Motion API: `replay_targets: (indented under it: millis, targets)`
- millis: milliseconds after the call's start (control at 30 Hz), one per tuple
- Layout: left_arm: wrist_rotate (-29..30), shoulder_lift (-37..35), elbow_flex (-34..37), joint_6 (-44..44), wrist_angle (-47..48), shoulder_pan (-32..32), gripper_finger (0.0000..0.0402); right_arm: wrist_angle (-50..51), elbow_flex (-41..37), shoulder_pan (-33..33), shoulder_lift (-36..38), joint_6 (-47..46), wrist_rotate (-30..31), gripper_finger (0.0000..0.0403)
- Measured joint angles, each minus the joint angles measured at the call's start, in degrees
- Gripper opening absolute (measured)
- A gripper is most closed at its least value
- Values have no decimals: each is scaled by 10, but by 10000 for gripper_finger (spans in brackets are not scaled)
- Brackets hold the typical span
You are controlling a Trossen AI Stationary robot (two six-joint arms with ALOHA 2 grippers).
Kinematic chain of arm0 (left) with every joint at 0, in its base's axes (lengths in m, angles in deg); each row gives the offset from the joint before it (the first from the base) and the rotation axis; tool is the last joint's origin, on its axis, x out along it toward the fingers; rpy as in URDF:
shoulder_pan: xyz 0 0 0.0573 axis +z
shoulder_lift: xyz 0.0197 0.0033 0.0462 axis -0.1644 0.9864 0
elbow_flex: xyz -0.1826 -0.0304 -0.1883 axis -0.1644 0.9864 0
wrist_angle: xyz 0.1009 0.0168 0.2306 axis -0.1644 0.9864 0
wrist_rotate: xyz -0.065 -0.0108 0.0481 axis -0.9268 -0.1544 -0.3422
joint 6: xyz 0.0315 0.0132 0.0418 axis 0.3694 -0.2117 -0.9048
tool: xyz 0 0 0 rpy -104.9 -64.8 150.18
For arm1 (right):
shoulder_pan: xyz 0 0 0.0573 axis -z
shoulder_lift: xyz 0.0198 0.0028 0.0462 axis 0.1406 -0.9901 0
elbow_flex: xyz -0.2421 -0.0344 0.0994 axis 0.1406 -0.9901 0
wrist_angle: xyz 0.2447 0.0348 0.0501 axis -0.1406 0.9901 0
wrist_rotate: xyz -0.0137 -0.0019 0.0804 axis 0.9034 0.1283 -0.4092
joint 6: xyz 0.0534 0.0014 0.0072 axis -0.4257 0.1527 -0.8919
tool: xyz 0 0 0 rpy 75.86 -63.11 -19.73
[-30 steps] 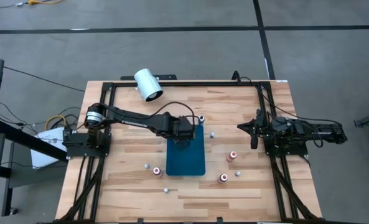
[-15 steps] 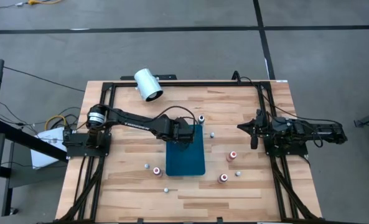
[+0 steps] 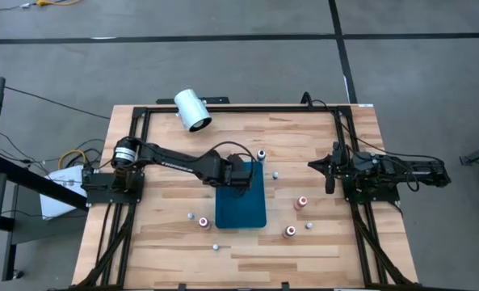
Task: Pick & Place food coloring
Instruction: Put the large green food coloring bottle into the blue bin
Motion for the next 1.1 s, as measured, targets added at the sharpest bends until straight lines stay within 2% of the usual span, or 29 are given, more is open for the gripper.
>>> replay_targets:
  millis: [1100]
  targets:
    - [-19,0,0,-1,15,0,165,0,0,0,0,0,0,7]
